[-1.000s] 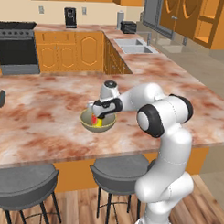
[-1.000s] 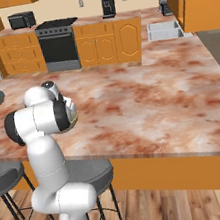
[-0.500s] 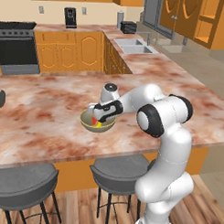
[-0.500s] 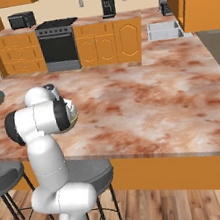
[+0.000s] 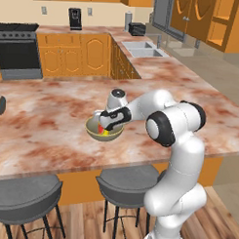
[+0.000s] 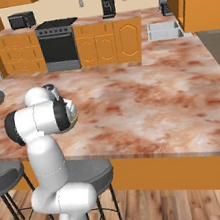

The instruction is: Place the cup inside the bowl on the dining table and move the bowl to any counter.

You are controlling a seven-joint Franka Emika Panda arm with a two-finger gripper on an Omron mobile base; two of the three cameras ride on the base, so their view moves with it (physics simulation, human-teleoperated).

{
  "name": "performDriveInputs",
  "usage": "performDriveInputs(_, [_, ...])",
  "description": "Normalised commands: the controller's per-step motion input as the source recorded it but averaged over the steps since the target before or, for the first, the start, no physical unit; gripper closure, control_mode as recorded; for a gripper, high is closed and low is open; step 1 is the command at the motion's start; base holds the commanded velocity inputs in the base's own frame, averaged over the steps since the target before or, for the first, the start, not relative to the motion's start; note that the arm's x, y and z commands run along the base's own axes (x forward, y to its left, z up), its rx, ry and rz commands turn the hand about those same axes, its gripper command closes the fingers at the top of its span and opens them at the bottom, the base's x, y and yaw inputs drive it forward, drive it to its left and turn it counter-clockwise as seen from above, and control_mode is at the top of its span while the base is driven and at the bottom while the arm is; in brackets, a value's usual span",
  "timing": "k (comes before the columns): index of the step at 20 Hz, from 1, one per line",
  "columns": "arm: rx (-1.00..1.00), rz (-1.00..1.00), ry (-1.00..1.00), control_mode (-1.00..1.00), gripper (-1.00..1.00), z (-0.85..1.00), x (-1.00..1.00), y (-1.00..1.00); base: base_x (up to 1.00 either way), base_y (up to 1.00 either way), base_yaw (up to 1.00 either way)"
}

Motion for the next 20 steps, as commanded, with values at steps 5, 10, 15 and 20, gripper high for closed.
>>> performDriveInputs(5, [0.00,0.00,0.00,-1.00,-1.00,0.00,0.00,0.01,0.00,0.00,0.00])
performDriveInputs(10, [0.00,0.00,0.00,-1.00,-1.00,0.00,0.00,0.00,0.00,0.00,0.00])
performDriveInputs(15, [0.00,0.00,-0.02,-1.00,-1.00,0.16,-0.08,0.00,0.00,0.00,0.00])
performDriveInputs(20, [0.00,0.00,-0.04,-1.00,-1.00,0.35,-0.20,0.00,0.00,0.00,0.00])
